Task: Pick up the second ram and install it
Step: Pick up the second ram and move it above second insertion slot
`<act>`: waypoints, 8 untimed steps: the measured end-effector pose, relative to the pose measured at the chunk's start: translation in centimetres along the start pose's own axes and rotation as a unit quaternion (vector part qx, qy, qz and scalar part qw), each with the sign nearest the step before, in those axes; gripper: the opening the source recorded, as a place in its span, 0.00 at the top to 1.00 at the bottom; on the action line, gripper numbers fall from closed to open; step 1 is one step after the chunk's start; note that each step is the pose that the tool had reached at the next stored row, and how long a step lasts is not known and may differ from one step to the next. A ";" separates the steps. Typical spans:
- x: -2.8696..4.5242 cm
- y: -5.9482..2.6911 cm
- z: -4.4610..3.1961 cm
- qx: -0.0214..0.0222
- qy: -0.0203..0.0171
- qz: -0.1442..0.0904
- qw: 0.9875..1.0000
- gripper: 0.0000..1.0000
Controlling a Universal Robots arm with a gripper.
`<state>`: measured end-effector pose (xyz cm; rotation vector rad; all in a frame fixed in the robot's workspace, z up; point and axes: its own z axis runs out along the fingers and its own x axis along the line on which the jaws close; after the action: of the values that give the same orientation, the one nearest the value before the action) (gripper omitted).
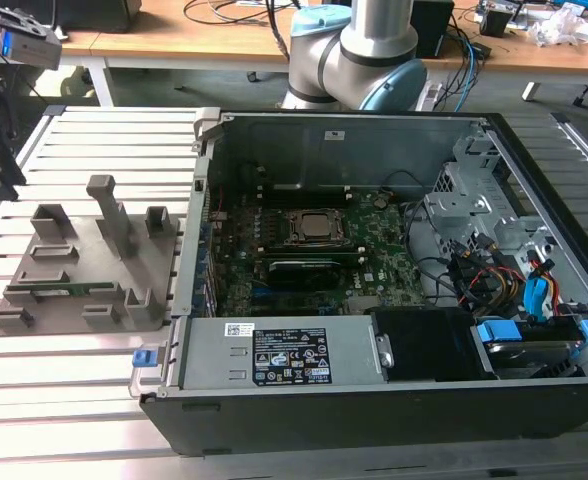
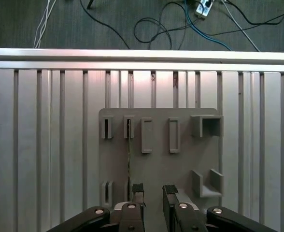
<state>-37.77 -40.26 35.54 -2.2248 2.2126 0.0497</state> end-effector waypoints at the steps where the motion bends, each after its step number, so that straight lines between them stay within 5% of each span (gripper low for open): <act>1: 0.00 0.00 0.13 0.000 0.000 0.000 1.000 0.70; 8: 0.02 -0.02 0.74 0.000 0.000 0.000 1.000 0.70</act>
<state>-37.77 -40.26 34.80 -2.2248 2.2126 0.0496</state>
